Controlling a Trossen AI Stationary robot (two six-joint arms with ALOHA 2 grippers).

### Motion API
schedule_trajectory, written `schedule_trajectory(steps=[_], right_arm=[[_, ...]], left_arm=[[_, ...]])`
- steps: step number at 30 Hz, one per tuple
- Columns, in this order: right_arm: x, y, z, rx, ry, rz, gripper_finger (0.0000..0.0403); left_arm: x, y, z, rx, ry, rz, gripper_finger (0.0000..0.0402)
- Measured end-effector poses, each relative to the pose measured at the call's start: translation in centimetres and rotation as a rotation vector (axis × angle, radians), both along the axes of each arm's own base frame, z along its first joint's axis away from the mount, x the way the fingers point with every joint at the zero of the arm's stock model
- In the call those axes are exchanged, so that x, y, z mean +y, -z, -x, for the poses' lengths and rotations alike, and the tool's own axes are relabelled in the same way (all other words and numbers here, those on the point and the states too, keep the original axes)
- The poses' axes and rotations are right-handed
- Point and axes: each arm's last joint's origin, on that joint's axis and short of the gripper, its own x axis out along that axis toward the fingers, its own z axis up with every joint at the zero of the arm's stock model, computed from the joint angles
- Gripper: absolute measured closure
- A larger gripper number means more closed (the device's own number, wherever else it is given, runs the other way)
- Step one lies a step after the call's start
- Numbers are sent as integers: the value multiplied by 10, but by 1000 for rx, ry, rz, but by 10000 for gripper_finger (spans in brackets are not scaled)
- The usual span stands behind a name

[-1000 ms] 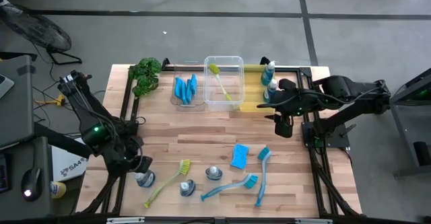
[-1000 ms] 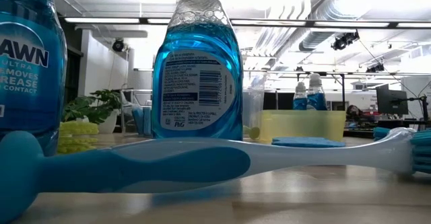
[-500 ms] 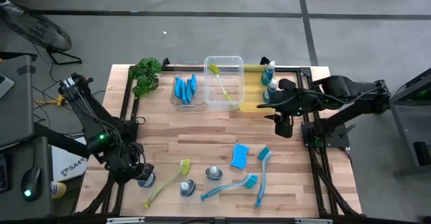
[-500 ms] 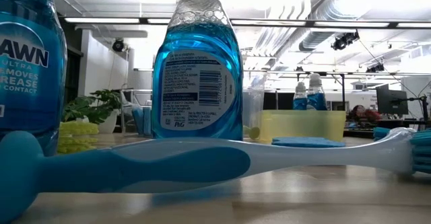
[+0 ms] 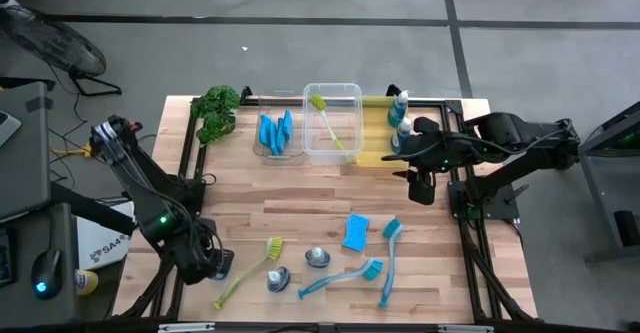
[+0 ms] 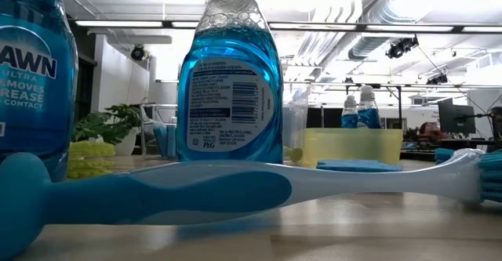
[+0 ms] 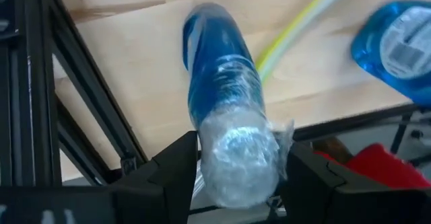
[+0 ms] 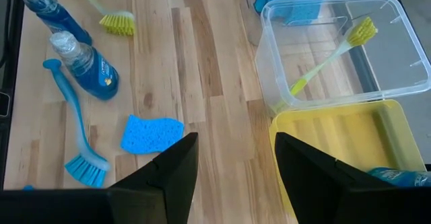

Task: Pick & Place Kitchen Sink Supplies
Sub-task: Put the left dishwashing liquid into the yellow bin

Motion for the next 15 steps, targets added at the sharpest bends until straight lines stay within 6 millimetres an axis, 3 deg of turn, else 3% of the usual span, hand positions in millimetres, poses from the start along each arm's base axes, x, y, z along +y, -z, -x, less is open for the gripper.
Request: schedule_trajectory(steps=[11,15], right_arm=[[0,0,0,0,0,0,212],[0,0,0,0,0,0,212]], left_arm=[[2,4,-1,1,-84,-70,223],[4,4,0,15,-86,-89,245]])
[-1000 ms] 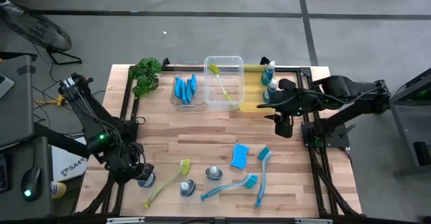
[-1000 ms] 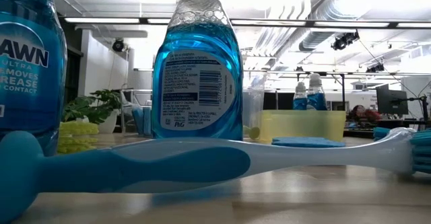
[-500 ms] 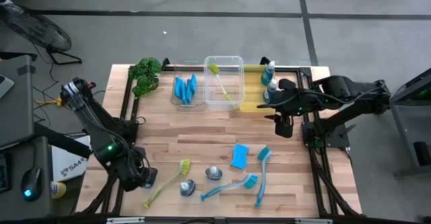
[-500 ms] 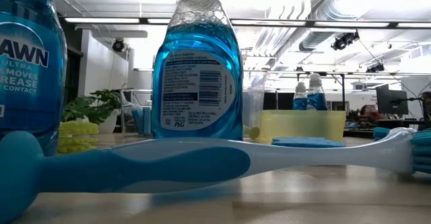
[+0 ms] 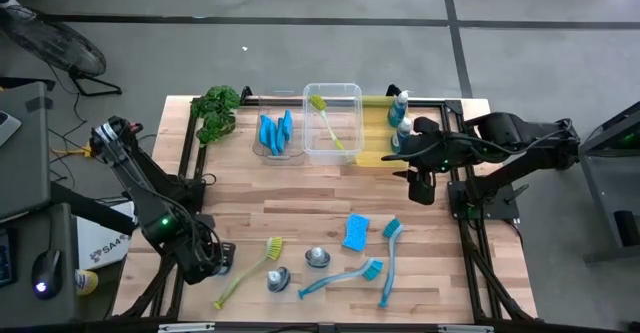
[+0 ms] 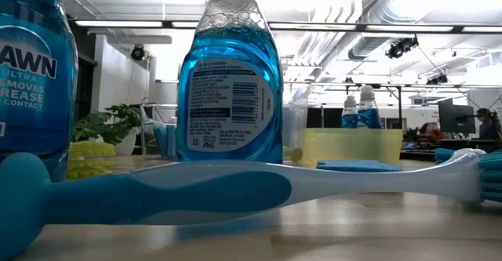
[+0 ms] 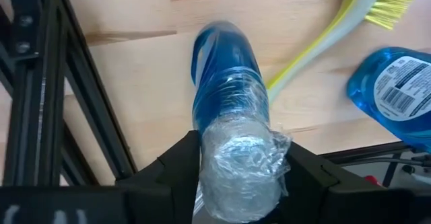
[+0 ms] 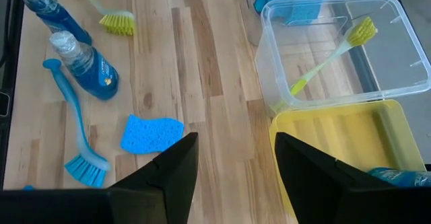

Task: Pick & Place Kitchen Sink Supplies
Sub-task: Put the left dishwashing liquid into the yellow bin

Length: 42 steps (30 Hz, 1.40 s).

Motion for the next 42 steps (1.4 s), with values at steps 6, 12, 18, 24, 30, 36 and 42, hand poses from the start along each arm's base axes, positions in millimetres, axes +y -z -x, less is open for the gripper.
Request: schedule_trajectory(steps=[6,12,18,24,30,36,42], right_arm=[[0,0,0,0,0,0,212],[0,0,0,0,0,0,212],[0,0,0,0,0,0,212],[0,0,0,0,0,0,212],[1,0,-1,-12,3,-24,212],[6,-4,-18,-106,-81,-70,212],[13,-2,-44,-179,-193,-68,212]], left_arm=[[1,0,1,4,4,-5,271],[1,0,1,2,26,-12,271],[3,-2,2,-7,43,-39,271],[12,-27,4,-66,55,-177,272],[22,-60,4,-225,135,-345,272],[38,-80,-13,-339,325,-498,272],[62,-92,-44,-416,484,-618,272]])
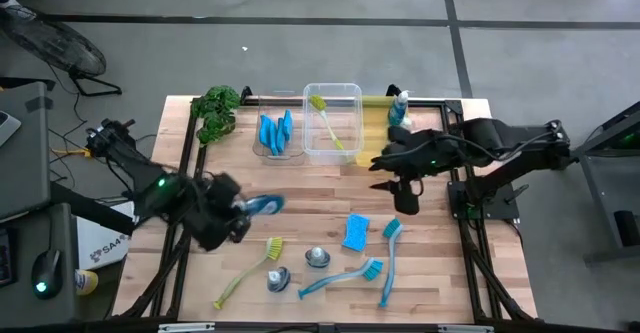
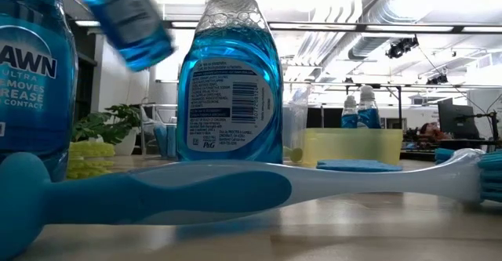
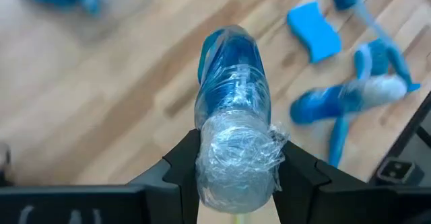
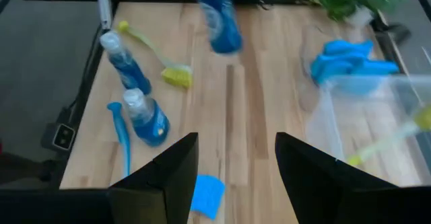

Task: Pick & Place Kitchen Sink Supplies
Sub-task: Put the left dishwashing liquid into the yellow bin

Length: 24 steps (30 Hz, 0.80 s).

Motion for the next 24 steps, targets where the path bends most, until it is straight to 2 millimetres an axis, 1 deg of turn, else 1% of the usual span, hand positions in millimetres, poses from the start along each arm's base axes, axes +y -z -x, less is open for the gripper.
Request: schedule_trajectory(steps=[6,11,17,19,24], right_arm=[[7,10,-28,-32,-103,51,212],[10,15,-47,-84,-137,92,212],[10,12,-61,-185,-131,187,212],[7,13,-66,-204,-127,196,212],[-10,20,-75,-165,-92,85,212]], left_arm=[[26,-14,-37,-146,128,-121,272],[44,-20,-60,-227,198,-203,272],[54,-13,-85,-218,273,-251,272],[56,-10,-95,-228,295,-261,272],[57,-2,-111,-225,328,-273,273]])
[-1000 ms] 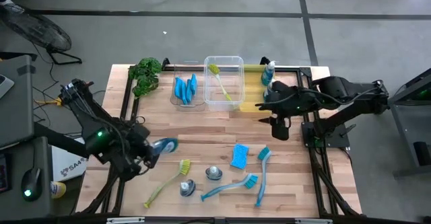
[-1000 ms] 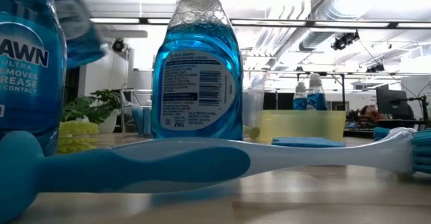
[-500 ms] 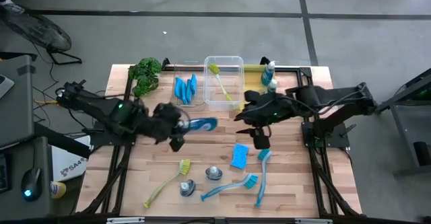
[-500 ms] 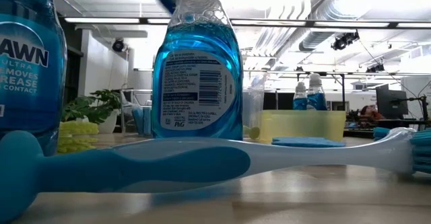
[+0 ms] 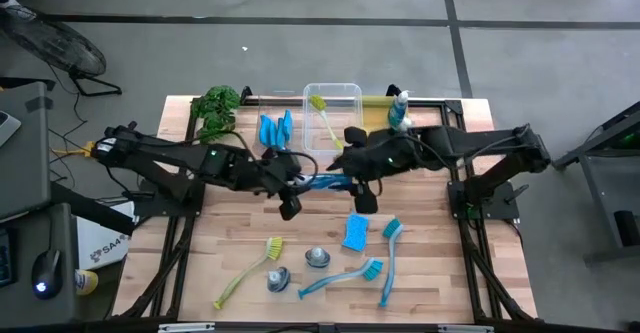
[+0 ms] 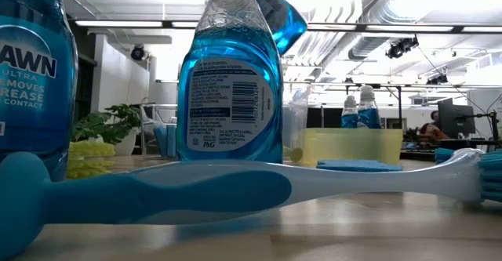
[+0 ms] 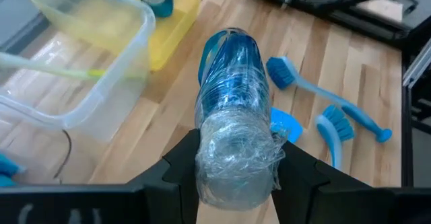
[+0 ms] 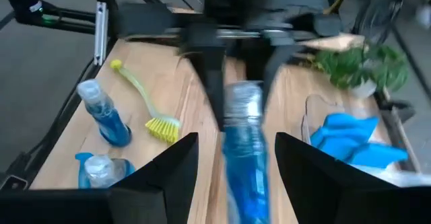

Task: Pick & Place Kitchen Sink Supplies
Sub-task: Put the left dishwashing liquid into the yellow bin

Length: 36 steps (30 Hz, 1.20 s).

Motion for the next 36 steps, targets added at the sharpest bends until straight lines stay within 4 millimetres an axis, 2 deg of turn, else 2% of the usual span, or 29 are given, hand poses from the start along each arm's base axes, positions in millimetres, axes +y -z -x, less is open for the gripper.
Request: schedule_trajectory(steps=[4,9,15,18,27,36], right_arm=[[-11,1,-1,18,0,-32,203],[-17,6,-6,38,-57,-83,169],[-15,39,-33,136,-81,-36,131],[-15,47,-40,155,-63,-27,126],[-14,62,-51,199,-84,-41,131],[-14,60,-52,174,-81,-59,187]], left_arm=[[-1,4,-4,13,7,-3,273],[-2,4,-7,3,7,-5,273],[-1,3,-7,-12,2,-27,274],[-1,4,-7,-7,4,-26,274],[-2,1,-9,-36,5,-18,274],[-3,1,-9,-39,10,-17,274]])
